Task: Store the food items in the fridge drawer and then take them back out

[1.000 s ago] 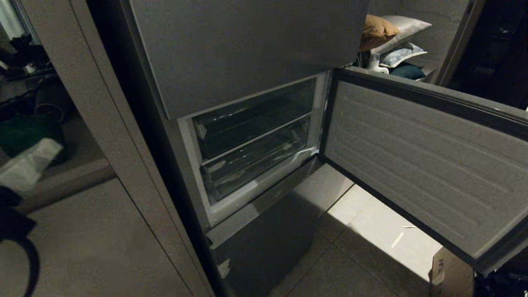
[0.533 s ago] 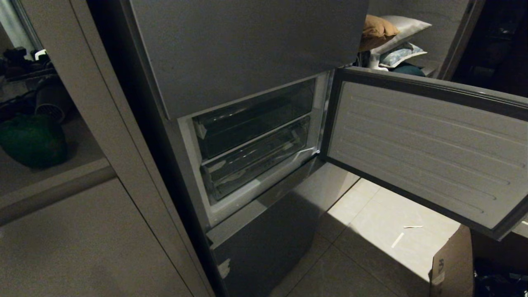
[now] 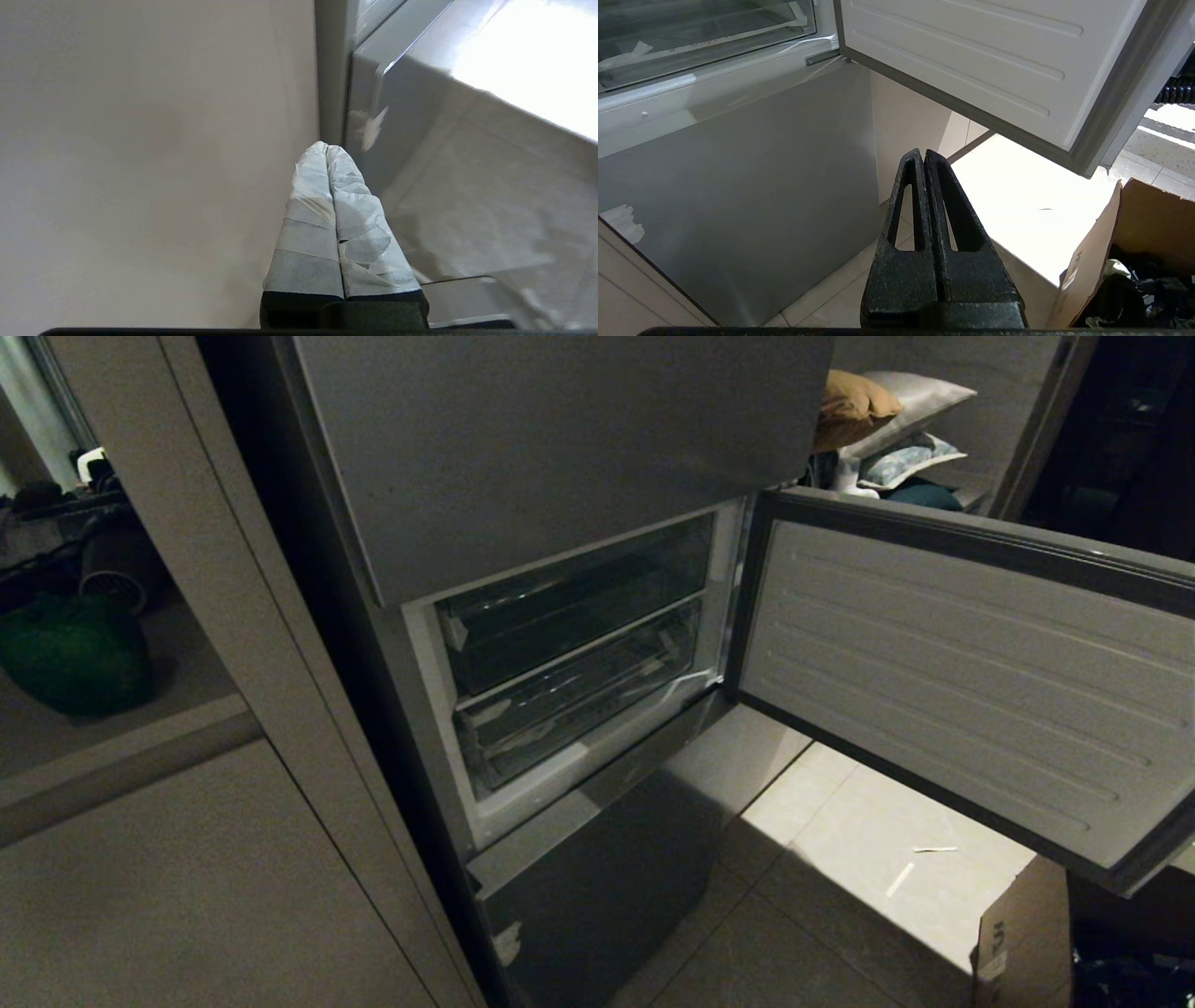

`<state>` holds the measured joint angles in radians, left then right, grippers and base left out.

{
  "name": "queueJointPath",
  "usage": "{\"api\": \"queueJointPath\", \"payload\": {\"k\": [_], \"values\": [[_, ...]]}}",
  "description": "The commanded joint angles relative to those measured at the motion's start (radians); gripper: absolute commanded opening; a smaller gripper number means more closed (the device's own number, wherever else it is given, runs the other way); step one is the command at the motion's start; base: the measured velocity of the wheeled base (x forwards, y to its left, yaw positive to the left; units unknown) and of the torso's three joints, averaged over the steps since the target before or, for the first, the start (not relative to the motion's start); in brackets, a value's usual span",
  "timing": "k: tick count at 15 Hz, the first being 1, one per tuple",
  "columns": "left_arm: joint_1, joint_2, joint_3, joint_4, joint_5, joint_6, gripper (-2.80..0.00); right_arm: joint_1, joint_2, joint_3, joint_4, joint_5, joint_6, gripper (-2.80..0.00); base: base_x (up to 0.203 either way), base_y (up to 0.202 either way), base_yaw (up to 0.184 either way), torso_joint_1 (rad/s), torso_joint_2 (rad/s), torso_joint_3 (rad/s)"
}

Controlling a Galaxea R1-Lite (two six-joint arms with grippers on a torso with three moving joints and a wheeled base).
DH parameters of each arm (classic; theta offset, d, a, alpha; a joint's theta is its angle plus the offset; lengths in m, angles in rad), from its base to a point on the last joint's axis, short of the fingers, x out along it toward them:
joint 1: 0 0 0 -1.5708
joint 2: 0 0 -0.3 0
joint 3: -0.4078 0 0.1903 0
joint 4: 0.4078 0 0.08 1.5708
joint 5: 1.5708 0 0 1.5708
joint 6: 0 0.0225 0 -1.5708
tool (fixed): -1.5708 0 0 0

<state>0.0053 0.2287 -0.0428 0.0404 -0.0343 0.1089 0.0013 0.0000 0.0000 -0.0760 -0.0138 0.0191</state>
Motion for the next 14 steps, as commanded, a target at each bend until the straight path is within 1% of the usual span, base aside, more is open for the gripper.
{"api": "queueJointPath", "payload": {"k": [1, 2, 3, 4, 6, 7, 14], "values": [[-0.003, -0.209, 0.001, 0.046, -0.001, 0.022, -2.80, 0.000, 0.003, 0.029, -0.001, 0.000, -0.001, -2.80, 0.000, 0.000, 0.000, 0.000, 0.00, 0.000], [-0.004, -0.233, 0.017, 0.017, -0.009, 0.031, -2.80, 0.000, 0.002, 0.028, 0.001, 0.000, -0.001, -2.80, 0.000, 0.000, 0.000, 0.000, 0.00, 0.000], [-0.005, -0.228, 0.042, -0.042, -0.014, 0.028, -2.80, 0.000, 0.002, 0.029, -0.001, 0.000, 0.002, -2.80, 0.000, 0.000, 0.000, 0.000, 0.00, 0.000], [-0.005, -0.226, 0.043, -0.043, -0.008, -0.007, -2.80, 0.000, 0.002, 0.029, -0.001, 0.000, 0.004, -2.80, 0.000, 0.000, 0.000, 0.000, 0.00, 0.000], [-0.005, -0.226, 0.043, -0.046, 0.031, -0.109, -2.80, 0.000, 0.000, 0.029, -0.003, -0.001, 0.003, -2.80, 0.000, 0.000, 0.000, 0.000, 0.00, 0.000], [-0.005, -0.227, 0.043, -0.047, 0.039, -0.121, -2.80, 0.000, 0.000, 0.031, -0.004, 0.000, -0.001, -2.80, 0.000, 0.000, 0.000, 0.000, 0.00, 0.000], [-0.005, -0.226, 0.043, -0.047, 0.039, -0.117, -2.80, 0.000, 0.000, 0.031, -0.005, 0.000, 0.002, -2.80, 0.000, 0.000, 0.000, 0.000, 0.00, 0.000]]}}
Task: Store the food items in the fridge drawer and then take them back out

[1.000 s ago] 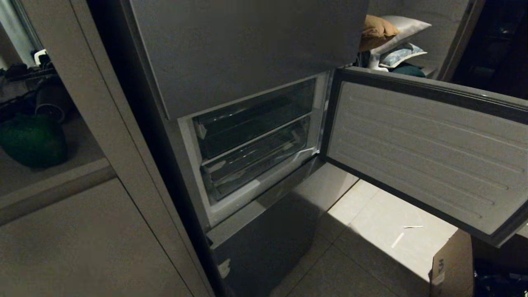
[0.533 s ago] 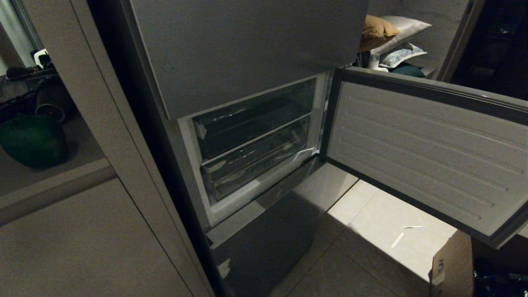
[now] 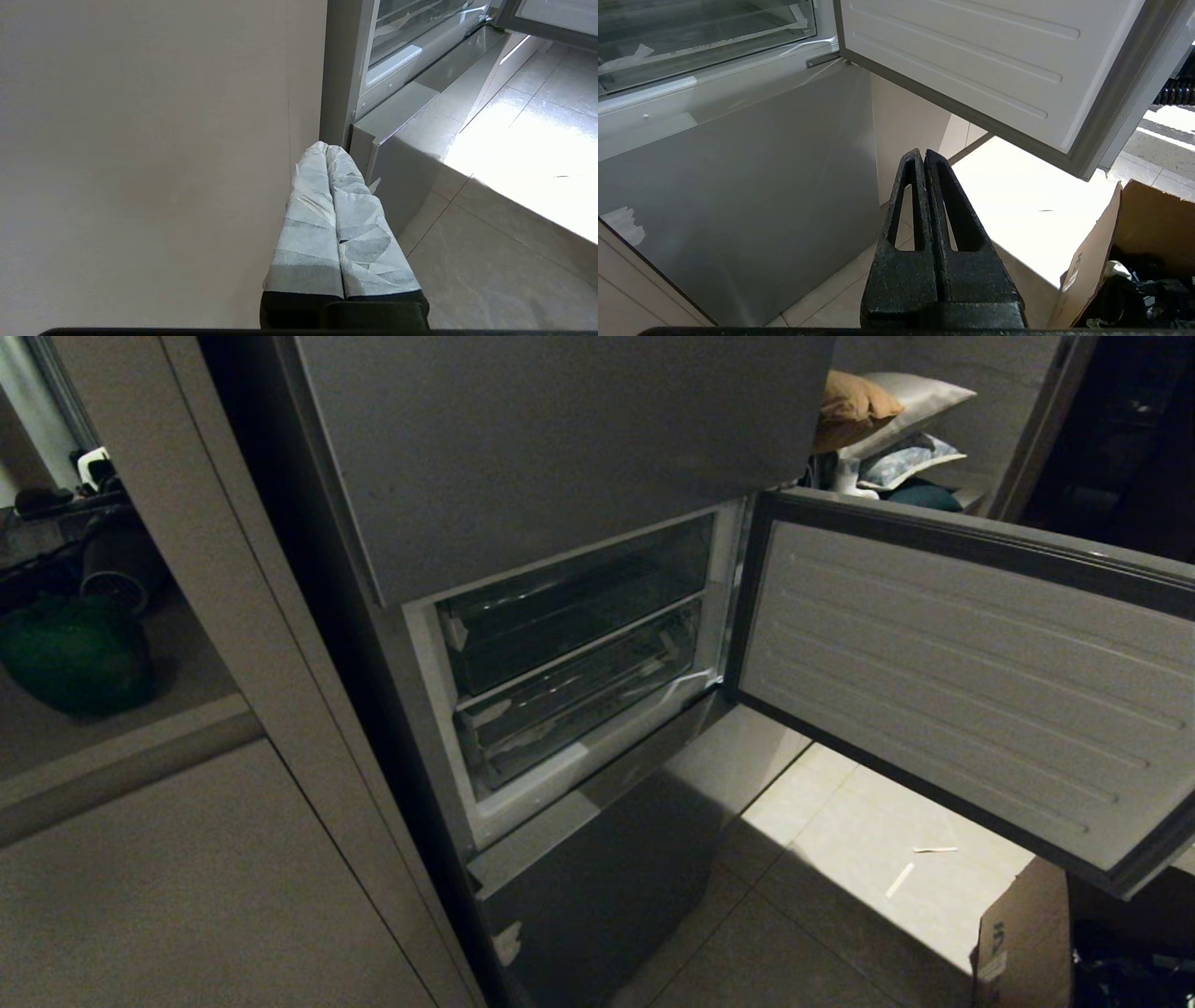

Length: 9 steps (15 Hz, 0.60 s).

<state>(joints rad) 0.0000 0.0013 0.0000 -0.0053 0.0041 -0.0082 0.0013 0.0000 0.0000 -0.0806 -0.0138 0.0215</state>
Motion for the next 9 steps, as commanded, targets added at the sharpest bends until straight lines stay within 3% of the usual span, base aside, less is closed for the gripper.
{"api": "queueJointPath", "payload": {"k": [1, 9], "values": [[0.000, 0.002, 0.000, -0.001, 0.000, 0.001, -2.80, 0.000, 0.000, 0.031, -0.001, 0.000, 0.000, -2.80, 0.000, 0.000, 0.000, 0.000, 0.00, 0.000], [0.000, 0.000, 0.000, -0.001, 0.000, 0.004, -2.80, 0.000, 0.000, 0.031, -0.001, 0.000, 0.000, -2.80, 0.000, 0.000, 0.000, 0.000, 0.00, 0.000]]}}
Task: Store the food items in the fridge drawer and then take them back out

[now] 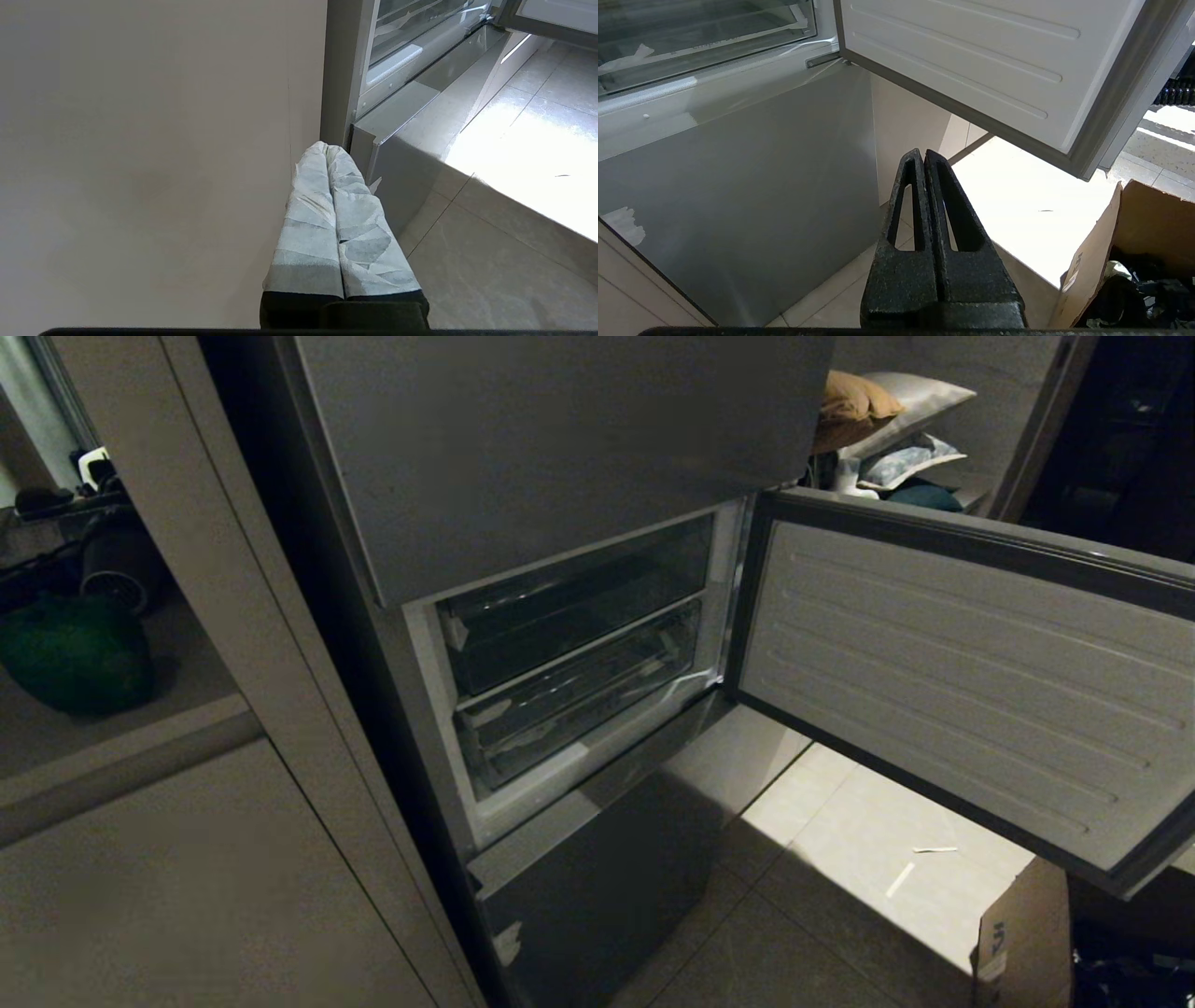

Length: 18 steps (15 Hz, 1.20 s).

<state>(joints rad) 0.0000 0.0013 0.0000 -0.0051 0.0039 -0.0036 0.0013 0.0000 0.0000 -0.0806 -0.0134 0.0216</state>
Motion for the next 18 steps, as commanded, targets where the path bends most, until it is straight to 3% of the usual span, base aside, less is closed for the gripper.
{"api": "queueJointPath", "payload": {"k": [1, 6, 18], "values": [[0.000, 0.000, 0.000, -0.001, 0.001, -0.001, -2.80, 0.000, 0.000, 0.031, -0.001, 0.000, 0.000, -2.80, 0.000, 0.000, 0.000, 0.000, 0.00, 0.000], [0.000, 0.000, 0.000, -0.001, 0.001, -0.003, -2.80, 0.000, 0.000, 0.031, -0.001, 0.000, 0.000, -2.80, 0.001, -0.002, 0.017, 0.000, 0.00, 0.000], [-0.001, 0.000, 0.000, -0.001, 0.001, -0.003, -2.80, 0.000, 0.000, 0.031, -0.001, 0.000, 0.000, -2.80, 0.003, -0.007, 0.157, 0.002, 0.00, 0.002]]}}
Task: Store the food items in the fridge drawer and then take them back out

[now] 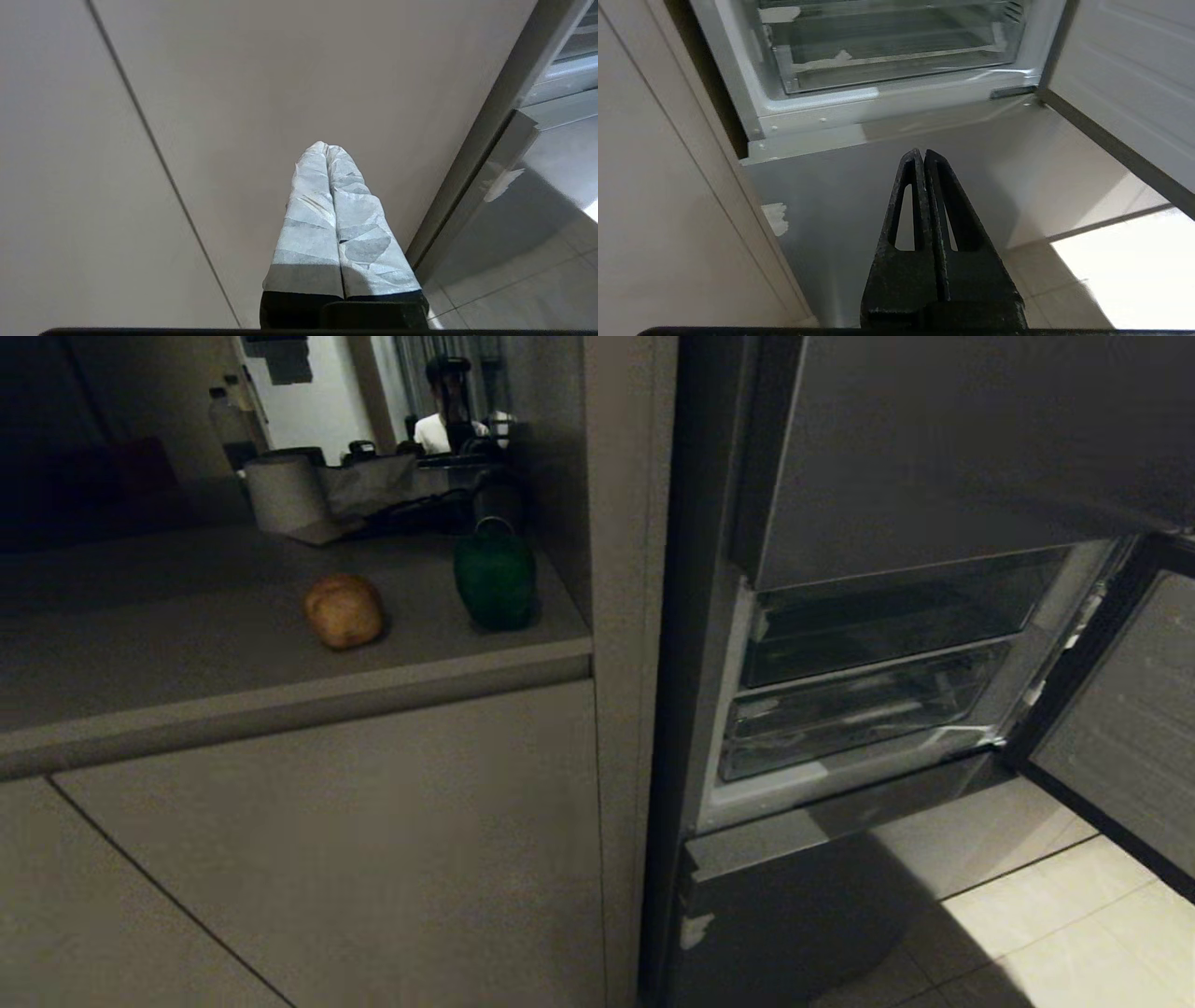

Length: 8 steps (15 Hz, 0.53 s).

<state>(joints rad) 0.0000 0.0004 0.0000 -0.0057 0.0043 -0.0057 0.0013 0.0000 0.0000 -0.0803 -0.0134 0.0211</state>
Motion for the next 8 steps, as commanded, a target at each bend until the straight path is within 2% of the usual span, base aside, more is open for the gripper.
{"api": "queueJointPath", "payload": {"k": [1, 3, 8], "values": [[0.000, 0.001, 0.000, -0.001, 0.000, 0.000, -2.80, 0.000, 0.000, 0.031, -0.001, 0.000, 0.000, -2.80, 0.000, 0.000, 0.000, 0.000, 0.00, 0.000], [0.000, 0.001, 0.000, 0.000, 0.000, 0.000, -2.80, 0.000, 0.000, 0.031, -0.001, 0.000, 0.000, -2.80, 0.000, 0.000, 0.000, -0.027, 0.07, 0.043], [0.000, 0.001, 0.000, 0.000, 0.000, 0.000, -2.80, 0.000, 0.000, 0.031, -0.001, 0.000, 0.000, -2.80, 0.000, 0.000, 0.000, -0.138, 0.34, 0.188]]}}
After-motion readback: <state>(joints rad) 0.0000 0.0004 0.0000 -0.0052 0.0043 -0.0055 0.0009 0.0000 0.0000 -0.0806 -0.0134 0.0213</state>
